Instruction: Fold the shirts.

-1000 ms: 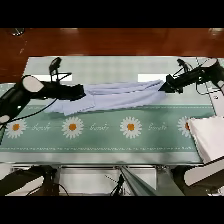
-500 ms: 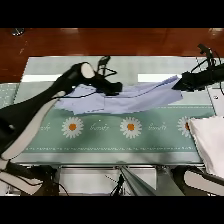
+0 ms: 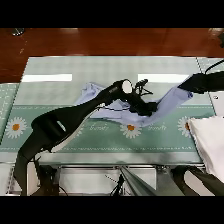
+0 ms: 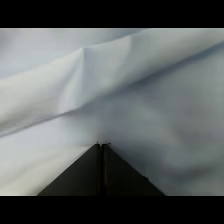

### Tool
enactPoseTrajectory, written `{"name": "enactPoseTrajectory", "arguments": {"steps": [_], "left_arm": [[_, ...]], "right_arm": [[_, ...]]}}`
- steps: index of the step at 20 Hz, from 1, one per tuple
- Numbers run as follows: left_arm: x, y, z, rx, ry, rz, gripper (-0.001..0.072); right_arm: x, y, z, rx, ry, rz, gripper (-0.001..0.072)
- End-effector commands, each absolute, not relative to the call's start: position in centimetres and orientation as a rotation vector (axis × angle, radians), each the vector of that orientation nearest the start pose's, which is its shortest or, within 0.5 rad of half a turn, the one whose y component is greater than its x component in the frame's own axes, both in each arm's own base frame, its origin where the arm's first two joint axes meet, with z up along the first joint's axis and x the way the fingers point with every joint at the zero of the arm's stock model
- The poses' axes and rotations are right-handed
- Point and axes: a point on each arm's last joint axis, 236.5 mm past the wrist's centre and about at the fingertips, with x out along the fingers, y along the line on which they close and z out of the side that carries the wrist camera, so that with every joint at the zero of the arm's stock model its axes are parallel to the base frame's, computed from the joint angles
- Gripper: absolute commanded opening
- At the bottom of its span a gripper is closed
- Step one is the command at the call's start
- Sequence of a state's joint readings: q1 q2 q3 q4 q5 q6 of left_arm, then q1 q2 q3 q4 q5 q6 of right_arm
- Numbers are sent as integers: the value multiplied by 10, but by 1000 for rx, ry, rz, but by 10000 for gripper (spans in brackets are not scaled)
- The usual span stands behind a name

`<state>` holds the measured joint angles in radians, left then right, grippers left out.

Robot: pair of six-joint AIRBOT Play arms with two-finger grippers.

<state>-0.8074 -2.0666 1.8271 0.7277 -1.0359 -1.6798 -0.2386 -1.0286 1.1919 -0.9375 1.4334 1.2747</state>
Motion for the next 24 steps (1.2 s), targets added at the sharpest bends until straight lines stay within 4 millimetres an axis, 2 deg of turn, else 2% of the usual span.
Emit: {"name": "enactPoseTrajectory", "arguments": {"steps": [1, 3, 5, 7, 8, 10, 12, 13, 14, 15, 16, 18, 19, 20, 22, 24], "left_arm": [[300, -528, -28, -468, 1529, -984, 22], [345, -497, -2, -524, 1471, -951, 22], [387, -446, 25, -536, 1417, -898, 22], [416, -375, 43, -435, 1385, -794, 22], [426, -329, 50, -354, 1380, -698, 22], [435, -231, 69, -186, 1364, -482, 23], [428, -139, 92, -95, 1338, -263, 24], [423, -108, 107, -102, 1293, -194, 23], [416, -86, 125, -138, 1222, -152, 23], [406, -75, 141, -182, 1150, -131, 24], [386, -76, 158, -220, 1083, -151, 23], [338, -96, 179, -220, 961, -240, 23], [314, -103, 181, -230, 916, -261, 23], [290, -107, 176, -259, 888, -272, 23], [248, -108, 152, -308, 894, -275, 23], [219, -105, 127, -364, 911, -255, 23]], "right_arm": [[322, 67, 138, 360, 1093, 460, 24], [319, 73, 139, 362, 1101, 477, 24], [317, 88, 140, 346, 1106, 513, 24], [319, 112, 143, 321, 1088, 556, 24], [323, 123, 145, 317, 1067, 568, 24], [331, 149, 150, 315, 1040, 600, 24], [336, 185, 150, 287, 1059, 674, 24], [340, 207, 150, 270, 1071, 716, 24], [345, 229, 148, 254, 1080, 754, 24], [350, 254, 146, 237, 1089, 794, 24], [356, 277, 143, 222, 1094, 828, 24], [367, 322, 128, 210, 1115, 875, 25], [374, 343, 116, 212, 1126, 886, 25], [382, 360, 106, 210, 1122, 895, 25], [397, 392, 83, 215, 1104, 899, 25], [399, 412, 56, 230, 1155, 895, 25]]}}
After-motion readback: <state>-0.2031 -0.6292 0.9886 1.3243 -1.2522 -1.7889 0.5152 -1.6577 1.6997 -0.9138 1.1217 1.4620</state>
